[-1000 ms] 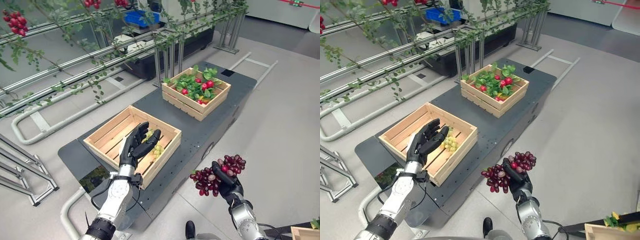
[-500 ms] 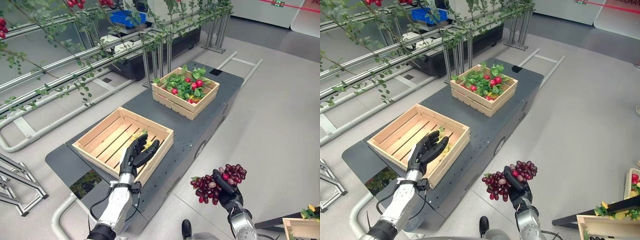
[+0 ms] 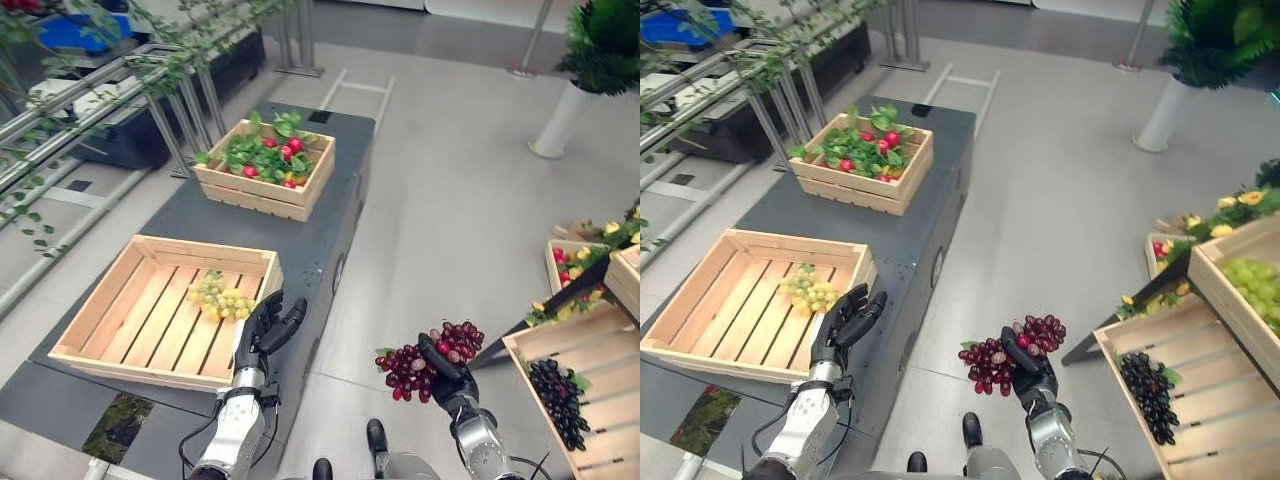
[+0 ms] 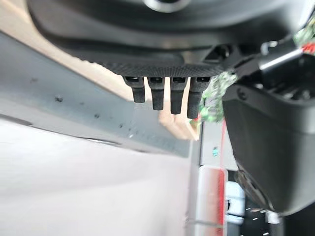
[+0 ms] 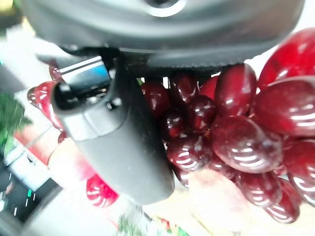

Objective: Pick up the fruits from the basket on one side to the basket on the other side

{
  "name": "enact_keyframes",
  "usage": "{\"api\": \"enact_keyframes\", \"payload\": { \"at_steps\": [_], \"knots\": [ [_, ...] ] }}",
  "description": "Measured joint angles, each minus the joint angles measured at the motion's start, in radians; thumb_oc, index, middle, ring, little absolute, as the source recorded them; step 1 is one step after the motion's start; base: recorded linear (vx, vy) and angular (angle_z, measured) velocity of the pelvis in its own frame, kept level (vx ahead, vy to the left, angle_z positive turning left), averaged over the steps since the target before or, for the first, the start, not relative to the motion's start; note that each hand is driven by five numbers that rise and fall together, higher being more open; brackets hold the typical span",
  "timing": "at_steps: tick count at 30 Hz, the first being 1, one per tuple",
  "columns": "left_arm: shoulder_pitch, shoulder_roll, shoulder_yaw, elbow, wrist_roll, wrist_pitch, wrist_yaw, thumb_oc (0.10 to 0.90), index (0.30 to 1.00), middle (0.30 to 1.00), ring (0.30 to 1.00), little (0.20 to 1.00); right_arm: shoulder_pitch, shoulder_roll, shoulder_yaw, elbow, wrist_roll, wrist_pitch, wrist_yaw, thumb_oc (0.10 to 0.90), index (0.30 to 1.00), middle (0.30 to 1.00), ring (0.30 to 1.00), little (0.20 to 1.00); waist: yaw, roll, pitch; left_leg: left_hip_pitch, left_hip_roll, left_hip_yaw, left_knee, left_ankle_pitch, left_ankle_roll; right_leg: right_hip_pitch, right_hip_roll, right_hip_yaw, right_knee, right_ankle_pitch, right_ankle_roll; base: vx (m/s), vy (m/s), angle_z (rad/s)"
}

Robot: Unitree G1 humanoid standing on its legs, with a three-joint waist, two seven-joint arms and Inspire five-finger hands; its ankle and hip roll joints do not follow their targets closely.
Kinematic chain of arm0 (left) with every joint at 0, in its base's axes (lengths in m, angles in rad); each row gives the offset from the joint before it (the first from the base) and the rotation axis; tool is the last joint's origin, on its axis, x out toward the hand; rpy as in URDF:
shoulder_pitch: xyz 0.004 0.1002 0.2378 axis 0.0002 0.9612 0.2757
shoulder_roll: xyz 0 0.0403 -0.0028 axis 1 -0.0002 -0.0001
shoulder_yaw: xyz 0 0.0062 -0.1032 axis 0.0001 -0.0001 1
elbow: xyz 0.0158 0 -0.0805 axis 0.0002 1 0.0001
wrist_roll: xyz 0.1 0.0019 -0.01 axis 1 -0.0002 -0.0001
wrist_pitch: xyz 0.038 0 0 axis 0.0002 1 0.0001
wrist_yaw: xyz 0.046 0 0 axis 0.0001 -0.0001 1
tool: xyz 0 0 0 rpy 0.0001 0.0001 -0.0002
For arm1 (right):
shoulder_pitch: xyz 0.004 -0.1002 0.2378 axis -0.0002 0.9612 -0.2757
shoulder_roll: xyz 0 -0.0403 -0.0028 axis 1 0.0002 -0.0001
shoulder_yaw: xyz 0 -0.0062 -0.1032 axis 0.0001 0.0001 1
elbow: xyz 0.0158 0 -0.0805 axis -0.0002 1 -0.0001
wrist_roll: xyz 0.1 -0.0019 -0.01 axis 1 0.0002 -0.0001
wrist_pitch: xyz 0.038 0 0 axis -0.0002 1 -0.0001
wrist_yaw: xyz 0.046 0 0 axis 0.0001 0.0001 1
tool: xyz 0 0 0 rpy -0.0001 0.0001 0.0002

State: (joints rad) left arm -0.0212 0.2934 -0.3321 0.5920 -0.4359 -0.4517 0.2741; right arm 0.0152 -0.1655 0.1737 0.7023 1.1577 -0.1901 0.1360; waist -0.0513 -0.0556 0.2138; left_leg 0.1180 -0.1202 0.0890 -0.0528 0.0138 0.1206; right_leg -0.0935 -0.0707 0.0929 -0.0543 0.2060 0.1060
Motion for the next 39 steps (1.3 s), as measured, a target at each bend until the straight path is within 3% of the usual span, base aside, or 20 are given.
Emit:
{"api": "enact_keyframes", "payload": {
  "at_steps": [2, 3, 5, 6, 7, 8, 11, 12, 14, 15, 16, 17, 21, 24, 28, 35, 36, 37, 38, 39],
  "knots": [
    [0.010, 0.001, 0.007, 0.000, 0.000, 0.000, 0.002, 0.800, 0.900, 0.900, 0.900, 0.900, 0.004, -0.001, -0.001, 0.005, 0.000, 0.009, 0.000, 0.400, 0.300, 0.300, 0.300, 0.300, 0.000, 0.005, 0.030, 0.023, 0.001, 0.039, -0.018, 0.000, 0.000, 0.007, 0.005, -0.054, -0.023, 0.025, 0.031, -0.15, 0.101, -0.63],
    [0.026, 0.001, 0.022, 0.000, 0.000, 0.000, 0.005, 0.800, 0.900, 0.900, 0.900, 0.900, 0.003, 0.002, -0.004, 0.014, 0.000, 0.018, 0.001, 0.400, 0.300, 0.300, 0.300, 0.300, 0.015, 0.008, 0.048, 0.051, 0.010, 0.089, -0.037, 0.005, 0.001, 0.011, -0.012, -0.133, -0.039, -0.007, 0.067, -0.12, 0.072, -0.84],
    [0.041, -0.001, 0.036, -0.003, -0.001, -0.001, 0.015, 0.800, 0.900, 0.900, 0.900, 0.900, -0.003, 0.002, -0.007, 0.024, 0.000, 0.025, 0.002, 0.400, 0.300, 0.300, 0.300, 0.300, 0.029, 0.035, 0.065, 0.053, 0.050, 0.148, -0.037, 0.002, 0.002, -0.001, -0.013, -0.267, 0.021, -0.041, 0.039, -0.15, 0.084, -0.95],
    [0.044, 0.001, 0.049, -0.007, -0.002, -0.002, 0.020, 0.800, 0.900, 0.900, 0.900, 0.900, -0.017, -0.002, -0.007, 0.024, 0.000, 0.029, 0.003, 0.400, 0.300, 0.300, 0.300, 0.300, 0.043, 0.070, 0.078, 0.046, 0.095, 0.194, -0.034, 0.000, 0.002, -0.046, -0.021, -0.335, 0.171, -0.053, 0.022, -0.14, 0.064, -0.96],
    [0.044, 0.004, 0.060, -0.009, -0.002, -0.002, 0.021, 0.800, 0.900, 0.900, 0.900, 0.900, -0.025, -0.003, -0.008, 0.022, 0.000, 0.029, 0.006, 0.400, 0.300, 0.300, 0.300, 0.300, 0.046, 0.093, 0.090, 0.043, 0.128, 0.210, -0.034, 0.006, -0.005, -0.071, -0.049, -0.351, 0.344, -0.094, 0.006, -0.08, 0.029, -0.73],
    [0.043, 0.007, 0.066, -0.010, -0.006, -0.002, 0.019, 0.800, 0.900, 0.900, 0.900, 0.900, -0.024, -0.002, -0.007, 0.023, 0.000, 0.031, 0.007, 0.400, 0.300, 0.300, 0.300, 0.300, 0.042, 0.100, 0.093, 0.042, 0.144, 0.205, -0.033, 0.009, -0.010, -0.058, -0.085, -0.346, 0.412, -0.142, 0.020, -0.11, -0.028, -0.27],
    [0.021, 0.011, 0.071, -0.011, -0.012, -0.003, 0.019, 0.800, 0.900, 0.900, 0.900, 0.900, -0.032, -0.005, -0.006, 0.026, 0.000, 0.031, 0.032, 0.400, 0.300, 0.300, 0.300, 0.300, 0.078, 0.098, 0.092, 0.041, 0.163, 0.233, -0.033, 0.027, -0.043, 0.026, -0.208, -0.394, 0.447, -0.191, 0.004, -0.06, -0.172, -0.18],
    [0.019, 0.011, 0.076, -0.013, -0.012, -0.003, 0.019, 0.800, 0.900, 0.900, 0.900, 0.900, -0.038, -0.002, -0.005, 0.032, -0.001, 0.031, 0.045, 0.400, 0.300, 0.300, 0.300, 0.300, 0.089, 0.097, 0.092, 0.041, 0.170, 0.237, -0.033, 0.028, -0.056, 0.049, -0.225, -0.410, 0.415, -0.194, 0.000, -0.02, -0.311, -0.36],
    [0.021, 0.030, 0.086, -0.017, -0.018, -0.004, 0.041, 0.800, 0.900, 0.900, 0.900, 0.900, -0.047, 0.026, 0.011, 0.040, -0.001, 0.035, 0.063, 0.400, 0.300, 0.300, 0.300, 0.300, 0.129, 0.062, 0.072, 0.042, 0.182, 0.257, -0.033, 0.039, -0.108, 0.173, -0.206, -0.413, 0.170, -0.171, 0.023, -0.03, -0.274, -0.49],
    [0.024, 0.038, 0.093, -0.017, -0.026, -0.005, 0.054, 0.800, 0.900, 0.900, 0.900, 0.900, -0.054, 0.037, 0.027, 0.041, 0.000, 0.039, 0.063, 0.400, 0.300, 0.300, 0.300, 0.300, 0.146, 0.043, 0.061, 0.042, 0.183, 0.263, -0.035, 0.041, -0.127, 0.192, -0.193, -0.413, 0.107, -0.178, 0.035, 0.02, -0.193, -0.92],
    [0.029, 0.034, 0.113, -0.014, -0.055, -0.005, 0.077, 0.800, 0.900, 0.900, 0.900, 0.900, -0.078, 0.043, 0.058, 0.041, 0.000, 0.051, 0.063, 0.400, 0.300, 0.300, 0.300, 0.300, 0.156, 0.031, 0.049, 0.042, 0.196, 0.266, -0.036, 0.042, -0.153, 0.216, -0.161, -0.403, 0.018, -0.167, 0.064, 0.03, -0.139, -0.95],
    [0.028, 0.027, 0.115, -0.014, -0.076, -0.004, 0.083, 0.800, 0.900, 0.900, 0.900, 0.900, -0.095, 0.041, 0.075, 0.041, -0.001, 0.055, 0.063, 0.400, 0.300, 0.300, 0.300, 0.300, 0.144, 0.037, 0.041, 0.042, 0.220, 0.247, -0.037, 0.047, -0.172, 0.235, -0.127, -0.401, -0.035, -0.145, 0.074, 0.03, -0.159, -0.68],
    [0.022, -0.026, 0.063, -0.032, -0.078, -0.004, 0.062, 0.800, 0.900, 0.900, 0.900, 0.900, -0.074, -0.014, 0.072, 0.041, 0.005, 0.055, 0.060, 0.400, 0.300, 0.300, 0.300, 0.300, 0.102, 0.053, -0.001, 0.044, 0.263, 0.208, -0.041, 0.052, -0.183, 0.241, -0.077, -0.396, -0.036, -0.153, 0.053, 0.01, -0.089, -0.07],
    [0.033, -0.046, 0.041, -0.033, -0.078, -0.004, 0.046, 0.800, 0.900, 0.900, 0.900, 0.900, -0.046, -0.024, 0.027, 0.040, 0.034, 0.052, 0.057, 0.400, 0.300, 0.300, 0.300, 0.300, 0.072, 0.041, -0.027, 0.050, 0.263, 0.190, -0.043, 0.051, -0.210, 0.238, -0.075, -0.382, -0.036, -0.153, 0.049, 0.06, -0.085, -0.12],
    [0.054, -0.035, 0.044, -0.036, -0.079, -0.004, 0.037, 0.800, 0.900, 0.900, 0.900, 0.900, -0.003, 0.000, 0.032, 0.036, 0.050, 0.031, 0.039, 0.400, 0.300, 0.300, 0.300, 0.300, 0.066, 0.021, -0.045, 0.048, 0.258, 0.189, -0.037, 0.047, -0.208, 0.221, -0.081, -0.370, -0.029, -0.148, 0.047, 0.00, -0.136, -0.16],
    [0.061, -0.036, 0.032, -0.034, -0.092, 0.000, 0.052, 0.800, 0.900, 0.900, 0.900, 0.900, 0.010, 0.035, 0.037, 0.035, 0.071, 0.024, 0.026, 0.400, 0.300, 0.300, 0.300, 0.300, 0.050, 0.057, -0.045, 0.019, 0.265, 0.203, -0.021, 0.048, -0.202, 0.173, -0.077, -0.343, -0.004, -0.157, 0.034, 0.04, -0.152, -0.06],
    [0.066, -0.040, 0.033, -0.034, -0.093, -0.001, 0.053, 0.800, 0.900, 0.900, 0.900, 0.900, 0.008, 0.033, 0.037, 0.032, 0.067, 0.024, 0.023, 0.400, 0.300, 0.300, 0.300, 0.300, 0.048, 0.064, -0.042, 0.006, 0.285, 0.212, 0.014, 0.036, -0.212, 0.154, -0.071, -0.347, 0.026, -0.169, 0.020, 0.02, -0.133, -0.56],
    [0.075, -0.036, 0.037, -0.035, -0.098, -0.006, 0.056, 0.800, 0.900, 0.900, 0.900, 0.900, -0.007, 0.043, 0.038, 0.033, 0.065, 0.025, 0.018, 0.400, 0.300, 0.300, 0.300, 0.300, 0.072, 0.078, -0.026, -0.062, 0.334, 0.215, 0.187, -0.027, -0.242, 0.061, -0.047, -0.377, 0.226, -0.252, -0.061, -0.01, -0.005, -0.74],
    [0.085, -0.023, 0.036, -0.036, -0.107, -0.009, 0.058, 0.800, 0.900, 0.900, 0.900, 0.900, -0.006, 0.058, 0.040, 0.032, 0.066, 0.026, 0.017, 0.400, 0.300, 0.300, 0.300, 0.300, 0.080, 0.049, -0.025, -0.103, 0.331, 0.214, 0.284, -0.030, -0.245, 0.031, -0.049, -0.364, 0.269, -0.294, -0.078, 0.02, 0.131, -0.63],
    [0.084, -0.020, 0.026, -0.019, -0.124, -0.007, 0.065, 0.800, 0.900, 0.900, 0.900, 0.900, -0.010, 0.047, 0.041, 0.030, 0.066, 0.026, 0.018, 0.400, 0.300, 0.300, 0.300, 0.300, 0.068, 0.030, -0.006, -0.191, 0.322, 0.124, 0.457, -0.026, -0.249, 0.041, -0.054, -0.311, 0.267, -0.306, -0.061, 0.09, 0.207, -0.44]
  ]
}}
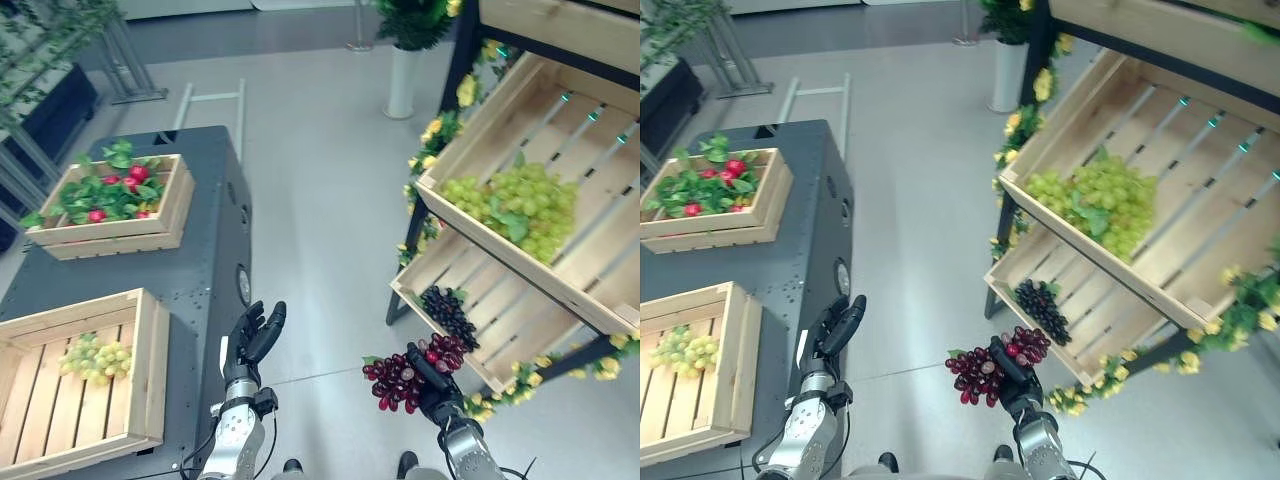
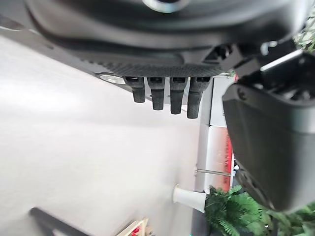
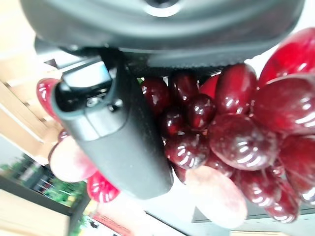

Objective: Pick up the fruits from the basket on one side to the basket on the other side

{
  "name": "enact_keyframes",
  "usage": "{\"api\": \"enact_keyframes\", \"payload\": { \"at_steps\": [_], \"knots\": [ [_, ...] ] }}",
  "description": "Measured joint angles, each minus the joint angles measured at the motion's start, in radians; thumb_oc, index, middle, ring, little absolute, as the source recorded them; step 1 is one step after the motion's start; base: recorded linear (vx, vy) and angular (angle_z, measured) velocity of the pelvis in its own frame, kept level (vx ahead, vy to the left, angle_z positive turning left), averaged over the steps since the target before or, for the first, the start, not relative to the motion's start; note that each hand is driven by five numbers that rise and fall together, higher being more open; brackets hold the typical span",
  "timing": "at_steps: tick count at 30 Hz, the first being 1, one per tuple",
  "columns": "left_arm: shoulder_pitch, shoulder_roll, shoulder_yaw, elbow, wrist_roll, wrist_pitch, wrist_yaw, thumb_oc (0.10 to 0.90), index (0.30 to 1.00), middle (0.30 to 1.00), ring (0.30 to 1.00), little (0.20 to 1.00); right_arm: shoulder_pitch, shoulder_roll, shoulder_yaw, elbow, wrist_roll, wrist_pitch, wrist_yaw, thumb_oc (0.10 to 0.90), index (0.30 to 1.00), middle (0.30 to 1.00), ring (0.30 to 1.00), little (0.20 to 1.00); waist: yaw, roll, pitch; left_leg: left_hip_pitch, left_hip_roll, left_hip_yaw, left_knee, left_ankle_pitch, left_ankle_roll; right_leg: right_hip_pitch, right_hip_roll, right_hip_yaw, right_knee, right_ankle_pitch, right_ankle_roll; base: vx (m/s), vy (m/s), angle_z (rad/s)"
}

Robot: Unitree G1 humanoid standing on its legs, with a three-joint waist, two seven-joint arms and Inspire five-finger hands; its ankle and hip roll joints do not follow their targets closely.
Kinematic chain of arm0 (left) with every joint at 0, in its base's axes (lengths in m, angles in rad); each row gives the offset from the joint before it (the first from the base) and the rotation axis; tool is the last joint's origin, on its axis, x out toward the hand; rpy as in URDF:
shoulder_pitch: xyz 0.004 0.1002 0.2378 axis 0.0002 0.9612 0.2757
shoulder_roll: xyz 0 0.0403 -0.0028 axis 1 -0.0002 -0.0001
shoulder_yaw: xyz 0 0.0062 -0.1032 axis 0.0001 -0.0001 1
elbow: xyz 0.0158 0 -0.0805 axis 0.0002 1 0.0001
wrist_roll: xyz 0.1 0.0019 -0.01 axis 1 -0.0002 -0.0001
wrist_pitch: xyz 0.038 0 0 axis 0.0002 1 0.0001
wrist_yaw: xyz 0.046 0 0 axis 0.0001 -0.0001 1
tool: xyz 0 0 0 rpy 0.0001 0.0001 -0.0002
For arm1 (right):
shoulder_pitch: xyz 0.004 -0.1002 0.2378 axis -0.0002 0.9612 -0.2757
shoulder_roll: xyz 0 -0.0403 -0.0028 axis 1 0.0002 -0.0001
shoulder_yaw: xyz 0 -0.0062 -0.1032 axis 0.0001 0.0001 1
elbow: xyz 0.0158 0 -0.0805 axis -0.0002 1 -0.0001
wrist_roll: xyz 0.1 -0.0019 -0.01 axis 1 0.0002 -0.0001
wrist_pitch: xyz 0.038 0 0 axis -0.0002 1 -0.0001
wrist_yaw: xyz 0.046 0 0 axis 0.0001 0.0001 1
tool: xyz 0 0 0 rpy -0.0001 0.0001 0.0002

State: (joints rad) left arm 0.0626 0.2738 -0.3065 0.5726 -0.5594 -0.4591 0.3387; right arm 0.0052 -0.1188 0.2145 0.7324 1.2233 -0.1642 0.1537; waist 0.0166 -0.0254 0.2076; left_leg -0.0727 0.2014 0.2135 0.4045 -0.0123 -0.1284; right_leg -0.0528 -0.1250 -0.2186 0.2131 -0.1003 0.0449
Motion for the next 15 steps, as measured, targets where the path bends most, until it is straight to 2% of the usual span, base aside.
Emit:
{"api": "enact_keyframes", "payload": {
  "at_steps": [1, 2, 4, 6, 7, 9, 10, 11, 13, 15],
  "knots": [
    [0.012, -0.027, -0.015, -0.002, -0.003, 0.000, 0.004, 0.800, 0.900, 0.900, 0.900, 0.900, 0.000, -0.028, 0.004, -0.001, 0.001, -0.001, 0.000, 0.400, 0.300, 0.300, 0.300, 0.300, 0.011, 0.005, 0.007, -0.023, -0.043, -0.074, -0.040, -0.018, 0.006, 0.005, 0.007, 0.030, -0.021, 0.015, 0.012, 0.10, 0.226, -0.65],
    [0.014, -0.039, -0.048, -0.008, -0.002, -0.002, 0.009, 0.800, 0.900, 0.900, 0.900, 0.900, -0.010, -0.064, 0.006, 0.000, 0.001, -0.010, 0.000, 0.400, 0.300, 0.300, 0.300, 0.300, 0.032, 0.021, 0.010, -0.002, -0.094, -0.139, -0.235, -0.012, 0.014, -0.004, 0.016, 0.074, -0.055, 0.038, 0.009, 0.08, 0.114, -0.81],
    [0.002, -0.040, -0.071, -0.025, 0.002, -0.003, 0.009, 0.800, 0.900, 0.900, 0.900, 0.900, -0.040, -0.096, 0.001, -0.001, 0.001, -0.020, 0.000, 0.400, 0.300, 0.300, 0.300, 0.300, 0.026, 0.032, 0.025, -0.009, -0.122, -0.119, -0.367, -0.009, 0.032, -0.021, 0.024, 0.076, -0.090, 0.067, 0.004, 0.12, 0.179, -0.85],
    [-0.030, -0.039, -0.068, -0.023, 0.004, -0.002, 0.017, 0.800, 0.900, 0.900, 0.900, 0.900, -0.046, -0.110, 0.005, -0.016, 0.001, -0.034, -0.001, 0.400, 0.300, 0.300, 0.300, 0.300, 0.026, 0.032, 0.037, -0.016, -0.145, -0.117, -0.280, -0.028, 0.062, -0.024, 0.018, 0.055, -0.090, 0.087, 0.011, 0.17, 0.181, -0.95],
    [-0.044, -0.038, -0.067, -0.024, 0.006, -0.002, 0.022, 0.800, 0.900, 0.900, 0.900, 0.900, -0.032, -0.115, 0.005, -0.036, 0.001, -0.047, 0.000, 0.400, 0.300, 0.300, 0.300, 0.300, 0.017, 0.043, 0.036, -0.008, -0.143, -0.117, -0.280, -0.022, 0.102, -0.022, 0.024, 0.035, -0.089, 0.090, 0.016, 0.12, 0.106, -0.72],
    [-0.085, -0.021, -0.060, -0.034, 0.017, -0.002, 0.027, 0.800, 0.900, 0.900, 0.900, 0.900, -0.015, -0.103, -0.002, -0.037, 0.004, -0.073, 0.000, 0.400, 0.300, 0.300, 0.300, 0.300, 0.003, 0.018, 0.040, -0.007, -0.144, -0.119, -0.307, 0.003, 0.116, -0.018, 0.026, 0.041, -0.117, 0.096, 0.016, 0.05, 0.079, -0.34],
    [-0.093, -0.015, -0.060, -0.051, 0.017, -0.002, 0.030, 0.800, 0.900, 0.900, 0.900, 0.900, -0.010, -0.099, -0.002, -0.037, 0.006, -0.078, 0.000, 0.400, 0.300, 0.300, 0.300, 0.300, 0.002, 0.007, 0.039, -0.008, -0.150, -0.122, -0.325, 0.016, 0.119, -0.017, 0.024, 0.040, -0.135, 0.106, 0.029, -0.01, 0.050, 0.09],
    [-0.111, -0.014, -0.061, -0.066, 0.018, -0.002, 0.030, 0.800, 0.900, 0.900, 0.900, 0.900, -0.010, -0.098, -0.002, -0.037, 0.011, -0.085, 0.000, 0.400, 0.300, 0.300, 0.300, 0.300, 0.002, 0.005, 0.047, -0.009, -0.152, -0.125, -0.348, 0.049, 0.126, -0.017, 0.024, 0.035, -0.150, 0.115, 0.032, -0.03, 0.049, 0.13],
    [-0.126, -0.013, -0.061, -0.074, 0.025, -0.002, 0.035, 0.800, 0.900, 0.900, 0.900, 0.900, -0.020, -0.093, -0.002, -0.036, 0.035, -0.090, 0.000, 0.400, 0.300, 0.300, 0.300, 0.300, 0.006, 0.013, 0.058, -0.014, -0.161, -0.123, -0.352, 0.060, 0.135, -0.023, 0.014, 0.016, -0.159, 0.123, 0.041, -0.09, 0.099, 0.12],
    [-0.146, 0.007, -0.059, -0.095, 0.040, -0.003, 0.050, 0.800, 0.900, 0.900, 0.900, 0.900, -0.077, -0.081, -0.003, -0.043, 0.044, -0.110, 0.000, 0.400, 0.300, 0.300, 0.300, 0.300, 0.013, 0.026, 0.114, -0.038, -0.166, -0.110, -0.324, 0.057, 0.139, -0.066, 0.001, 0.016, -0.104, 0.110, 0.051, -0.20, 0.058, -0.10]
  ]
}}
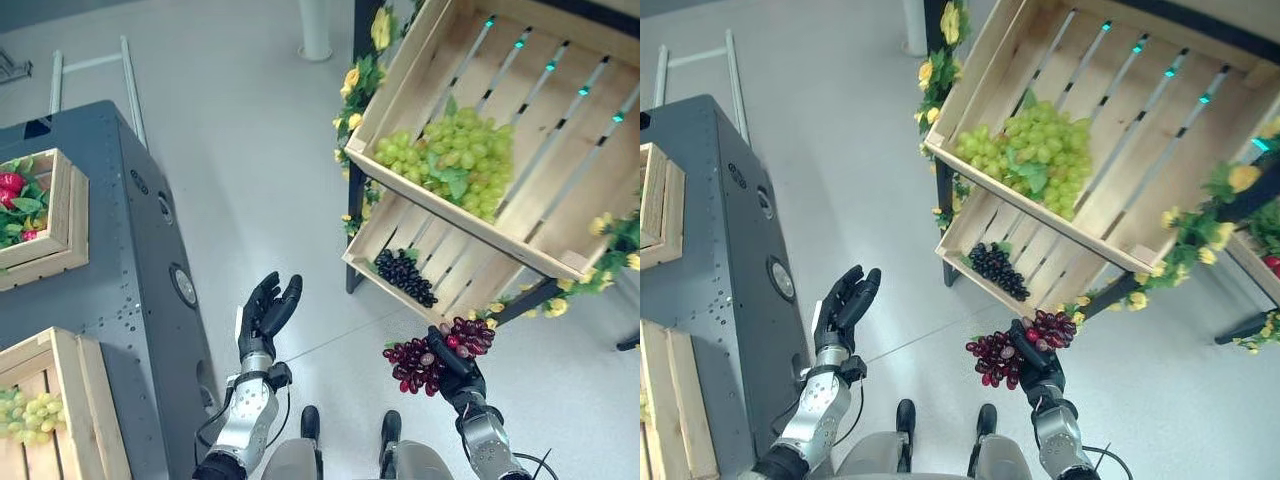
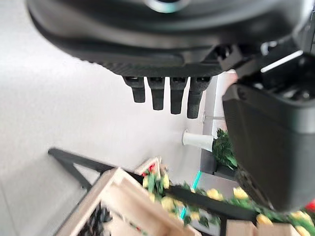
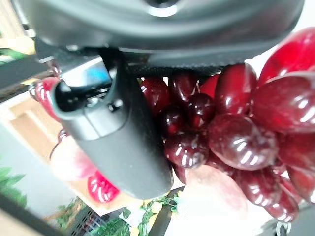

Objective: Pick up the fruits from the basket on one side to the basket on the other side

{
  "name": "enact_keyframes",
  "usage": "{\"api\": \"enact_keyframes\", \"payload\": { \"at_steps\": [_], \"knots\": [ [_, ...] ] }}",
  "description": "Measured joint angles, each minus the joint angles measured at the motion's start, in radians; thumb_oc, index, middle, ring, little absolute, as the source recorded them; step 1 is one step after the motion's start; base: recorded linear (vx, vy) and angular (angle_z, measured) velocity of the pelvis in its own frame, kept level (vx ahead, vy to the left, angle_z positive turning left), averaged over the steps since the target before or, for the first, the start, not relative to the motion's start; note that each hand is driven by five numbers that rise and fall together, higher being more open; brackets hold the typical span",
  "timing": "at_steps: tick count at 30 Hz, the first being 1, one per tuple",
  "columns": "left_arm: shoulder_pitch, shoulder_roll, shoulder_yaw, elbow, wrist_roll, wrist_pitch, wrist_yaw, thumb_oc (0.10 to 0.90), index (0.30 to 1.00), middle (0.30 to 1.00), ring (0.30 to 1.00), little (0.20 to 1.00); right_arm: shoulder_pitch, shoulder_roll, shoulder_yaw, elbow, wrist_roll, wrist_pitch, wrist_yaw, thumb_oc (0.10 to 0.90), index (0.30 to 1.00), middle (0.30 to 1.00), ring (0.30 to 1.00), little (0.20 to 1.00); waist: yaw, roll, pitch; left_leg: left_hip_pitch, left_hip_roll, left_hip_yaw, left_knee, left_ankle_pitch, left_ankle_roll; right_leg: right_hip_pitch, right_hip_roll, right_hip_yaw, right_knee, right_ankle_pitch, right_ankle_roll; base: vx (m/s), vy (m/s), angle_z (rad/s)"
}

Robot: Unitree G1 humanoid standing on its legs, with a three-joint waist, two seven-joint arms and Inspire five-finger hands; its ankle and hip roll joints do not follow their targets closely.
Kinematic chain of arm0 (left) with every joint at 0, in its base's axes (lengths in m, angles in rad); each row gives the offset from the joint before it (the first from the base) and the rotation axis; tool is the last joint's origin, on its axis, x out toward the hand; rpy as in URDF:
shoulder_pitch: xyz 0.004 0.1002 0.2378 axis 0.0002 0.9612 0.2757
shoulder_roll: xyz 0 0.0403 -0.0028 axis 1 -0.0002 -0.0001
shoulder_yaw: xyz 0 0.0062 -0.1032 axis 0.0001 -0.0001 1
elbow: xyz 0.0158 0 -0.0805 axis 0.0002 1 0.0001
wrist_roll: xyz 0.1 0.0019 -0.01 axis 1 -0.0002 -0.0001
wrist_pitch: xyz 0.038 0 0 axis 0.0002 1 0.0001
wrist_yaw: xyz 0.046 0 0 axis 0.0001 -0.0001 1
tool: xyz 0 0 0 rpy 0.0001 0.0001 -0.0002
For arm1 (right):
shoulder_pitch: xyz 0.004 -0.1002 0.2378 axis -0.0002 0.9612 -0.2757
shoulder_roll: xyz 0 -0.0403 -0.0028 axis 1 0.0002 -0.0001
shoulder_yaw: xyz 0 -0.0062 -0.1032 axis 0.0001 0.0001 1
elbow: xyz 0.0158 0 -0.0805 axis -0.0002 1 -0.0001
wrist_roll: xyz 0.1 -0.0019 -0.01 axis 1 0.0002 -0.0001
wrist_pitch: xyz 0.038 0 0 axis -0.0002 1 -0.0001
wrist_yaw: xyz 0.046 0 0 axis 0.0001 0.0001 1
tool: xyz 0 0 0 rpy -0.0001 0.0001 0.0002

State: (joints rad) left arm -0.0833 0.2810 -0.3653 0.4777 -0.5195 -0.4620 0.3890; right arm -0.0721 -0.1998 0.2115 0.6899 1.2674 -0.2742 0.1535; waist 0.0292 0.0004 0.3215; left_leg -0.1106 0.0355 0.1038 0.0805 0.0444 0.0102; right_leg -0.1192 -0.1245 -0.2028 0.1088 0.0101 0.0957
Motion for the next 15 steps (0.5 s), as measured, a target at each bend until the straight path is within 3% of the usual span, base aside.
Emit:
{"api": "enact_keyframes", "payload": {
  "at_steps": [2, 6, 15],
  "knots": [
    [-0.039, 0.041, 0.001, -0.011, 0.006, -0.001, 0.019, 0.800, 0.900, 0.900, 0.900, 0.900, -0.104, 0.006, 0.000, -0.020, 0.000, -0.001, 0.000, 0.400, 0.300, 0.300, 0.300, 0.300, 0.019, -0.001, 0.074, -0.070, 0.008, 0.045, 0.084, -0.033, 0.007, -0.102, -0.013, -0.005, 0.102, -0.021, -0.023, -0.18, -0.045, -0.43],
    [-0.123, 0.052, 0.020, -0.008, 0.002, 0.000, 0.076, 0.800, 0.900, 0.900, 0.900, 0.900, -0.283, 0.011, -0.012, -0.038, -0.003, -0.002, -0.019, 0.400, 0.300, 0.300, 0.300, 0.300, 0.010, 0.001, 0.181, -0.170, 0.014, 0.063, 0.185, -0.064, 0.016, -0.174, -0.021, -0.007, 0.144, -0.029, -0.024, -0.06, -0.027, -0.12],
    [-0.156, 0.034, 0.002, -0.007, -0.005, -0.004, 0.089, 0.800, 0.900, 0.900, 0.900, 0.900, -0.358, -0.038, -0.020, -0.066, -0.003, -0.007, -0.040, 0.400, 0.300, 0.300, 0.300, 0.300, 0.018, -0.004, 0.202, -0.312, 0.035, 0.053, 0.351, -0.116, 0.012, -0.315, -0.045, -0.027, 0.336, -0.112, -0.052, -0.03, -0.024, 0.07]
  ]
}}
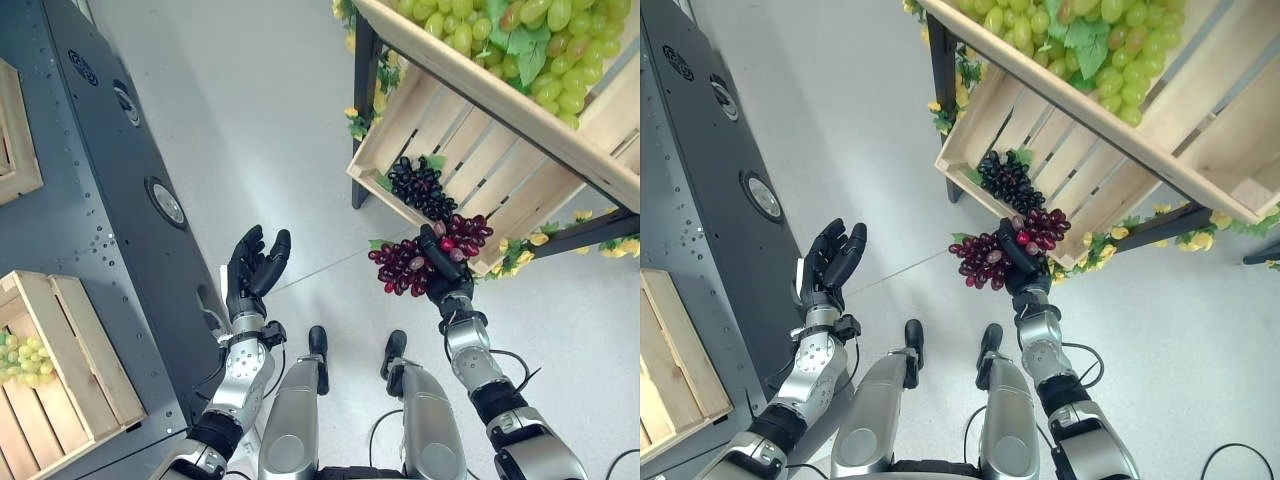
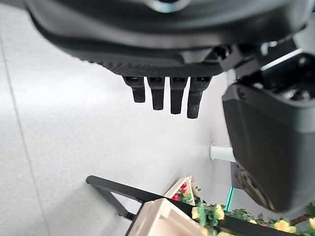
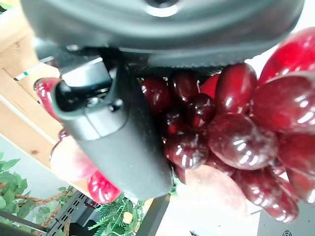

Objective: Pick up the fruits from the basket on one side to the basket on the other side

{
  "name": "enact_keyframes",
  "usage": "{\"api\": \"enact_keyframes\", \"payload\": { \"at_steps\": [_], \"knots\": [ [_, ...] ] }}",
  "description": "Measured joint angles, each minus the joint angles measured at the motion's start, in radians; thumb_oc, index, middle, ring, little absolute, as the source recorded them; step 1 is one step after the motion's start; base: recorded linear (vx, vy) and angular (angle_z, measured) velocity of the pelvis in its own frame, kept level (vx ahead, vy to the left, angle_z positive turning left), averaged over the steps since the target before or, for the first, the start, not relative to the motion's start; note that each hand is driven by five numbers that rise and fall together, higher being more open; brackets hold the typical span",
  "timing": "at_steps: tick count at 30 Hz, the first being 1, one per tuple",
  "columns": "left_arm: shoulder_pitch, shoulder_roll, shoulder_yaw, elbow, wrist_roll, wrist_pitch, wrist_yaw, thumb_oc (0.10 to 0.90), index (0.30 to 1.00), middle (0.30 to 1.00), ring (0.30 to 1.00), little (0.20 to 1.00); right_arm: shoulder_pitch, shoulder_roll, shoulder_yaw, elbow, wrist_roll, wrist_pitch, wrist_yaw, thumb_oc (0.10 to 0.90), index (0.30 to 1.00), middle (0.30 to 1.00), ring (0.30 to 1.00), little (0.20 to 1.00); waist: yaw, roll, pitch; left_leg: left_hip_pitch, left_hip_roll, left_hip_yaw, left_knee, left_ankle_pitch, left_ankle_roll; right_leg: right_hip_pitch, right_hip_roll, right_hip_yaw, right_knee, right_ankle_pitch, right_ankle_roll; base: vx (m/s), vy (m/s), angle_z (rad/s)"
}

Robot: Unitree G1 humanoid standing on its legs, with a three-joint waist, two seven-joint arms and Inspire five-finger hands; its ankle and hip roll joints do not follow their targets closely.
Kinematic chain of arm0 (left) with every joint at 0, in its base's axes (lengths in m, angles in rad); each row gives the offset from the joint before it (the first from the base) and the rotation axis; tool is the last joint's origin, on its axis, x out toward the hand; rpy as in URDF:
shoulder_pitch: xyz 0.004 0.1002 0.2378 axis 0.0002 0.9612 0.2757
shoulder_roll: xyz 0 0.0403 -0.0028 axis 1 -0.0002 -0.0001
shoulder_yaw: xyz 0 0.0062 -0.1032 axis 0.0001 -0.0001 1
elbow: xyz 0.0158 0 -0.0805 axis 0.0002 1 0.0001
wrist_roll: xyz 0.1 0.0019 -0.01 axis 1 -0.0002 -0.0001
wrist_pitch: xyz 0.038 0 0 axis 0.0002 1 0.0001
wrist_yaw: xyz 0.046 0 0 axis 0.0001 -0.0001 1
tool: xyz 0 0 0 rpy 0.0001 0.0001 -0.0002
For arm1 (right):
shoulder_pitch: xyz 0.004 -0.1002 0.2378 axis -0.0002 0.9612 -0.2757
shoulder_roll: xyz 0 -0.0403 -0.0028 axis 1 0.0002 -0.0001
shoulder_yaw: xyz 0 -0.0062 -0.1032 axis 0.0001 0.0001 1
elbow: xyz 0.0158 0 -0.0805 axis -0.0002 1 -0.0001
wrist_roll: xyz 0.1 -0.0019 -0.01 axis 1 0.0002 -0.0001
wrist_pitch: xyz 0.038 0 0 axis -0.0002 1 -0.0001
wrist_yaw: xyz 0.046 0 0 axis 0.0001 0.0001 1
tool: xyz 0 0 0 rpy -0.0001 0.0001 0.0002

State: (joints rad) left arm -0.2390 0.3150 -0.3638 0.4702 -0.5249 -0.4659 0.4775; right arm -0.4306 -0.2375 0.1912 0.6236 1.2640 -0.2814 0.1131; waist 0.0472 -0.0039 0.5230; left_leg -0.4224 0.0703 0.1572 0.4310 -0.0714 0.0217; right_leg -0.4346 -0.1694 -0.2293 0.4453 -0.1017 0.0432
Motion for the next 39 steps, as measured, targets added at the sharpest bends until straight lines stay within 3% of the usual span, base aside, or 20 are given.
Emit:
{"api": "enact_keyframes", "payload": {
  "at_steps": [10, 18, 23, 29, 32, 39],
  "knots": [
    [0.016, -0.005, -0.049, -0.003, 0.000, 0.000, -0.001, 0.800, 0.900, 0.900, 0.900, 0.900, -0.115, -0.099, -0.115, -0.028, 0.002, -0.005, -0.006, 0.400, 0.300, 0.300, 0.300, 0.300, 0.025, 0.005, 0.009, -0.138, 0.001, -0.020, 0.186, -0.054, 0.004, -0.139, -0.039, 0.001, 0.203, -0.069, -0.013, 0.01, 0.009, 0.04],
    [0.038, 0.009, -0.058, -0.028, -0.002, 0.001, -0.007, 0.800, 0.900, 0.900, 0.900, 0.900, -0.257, -0.191, -0.142, -0.026, 0.000, -0.009, -0.063, 0.400, 0.300, 0.300, 0.300, 0.300, 0.046, 0.009, 0.010, -0.201, -0.001, -0.022, 0.252, -0.061, 0.011, -0.200, -0.059, 0.001, 0.268, -0.075, -0.017, 0.01, -0.001, 0.00],
    [0.044, 0.027, -0.064, -0.046, -0.033, 0.002, -0.015, 0.800, 0.900, 0.900, 0.900, 0.900, -0.368, -0.264, -0.137, 0.079, -0.004, -0.013, -0.102, 0.400, 0.300, 0.300, 0.300, 0.300, 0.066, 0.012, 0.011, -0.215, -0.003, -0.036, 0.267, -0.061, 0.012, -0.204, -0.062, -0.008, 0.279, -0.076, -0.019, 0.04, -0.028, 0.06],
    [0.058, 0.080, -0.085, -0.086, -0.044, 0.002, -0.021, 0.800, 0.900, 0.900, 0.900, 0.900, -0.481, -0.355, -0.127, 0.289, -0.090, -0.010, -0.190, 0.400, 0.300, 0.300, 0.300, 0.300, 0.109, 0.021, 0.012, -0.233, -0.010, -0.049, 0.274, -0.061, 0.012, -0.208, -0.073, -0.028, 0.284, -0.079, -0.022, 0.03, -0.025, 0.08],
    [0.076, 0.096, -0.092, -0.090, -0.045, 0.002, -0.030, 0.800, 0.900, 0.900, 0.900, 0.900, -0.518, -0.375, -0.104, 0.334, -0.123, 0.001, -0.207, 0.400, 0.300, 0.300, 0.300, 0.300, 0.109, 0.023, 0.012, -0.240, -0.021, -0.051, 0.277, -0.063, 0.016, -0.214, -0.085, -0.029, 0.293, -0.083, -0.021, 0.02, -0.024, 0.08],
    [0.080, 0.100, -0.094, -0.091, -0.070, 0.002, -0.046, 0.800, 0.900, 0.900, 0.900, 0.900, -0.579, -0.430, -0.045, 0.411, -0.321, 0.094, -0.209, 0.400, 0.300, 0.300, 0.300, 0.300, 0.113, 0.023, 0.012, -0.252, -0.022, -0.054, 0.302, -0.075, 0.025, -0.216, -0.092, -0.034, 0.310, -0.095, -0.016, 0.02, -0.014, 0.03]
  ]
}}
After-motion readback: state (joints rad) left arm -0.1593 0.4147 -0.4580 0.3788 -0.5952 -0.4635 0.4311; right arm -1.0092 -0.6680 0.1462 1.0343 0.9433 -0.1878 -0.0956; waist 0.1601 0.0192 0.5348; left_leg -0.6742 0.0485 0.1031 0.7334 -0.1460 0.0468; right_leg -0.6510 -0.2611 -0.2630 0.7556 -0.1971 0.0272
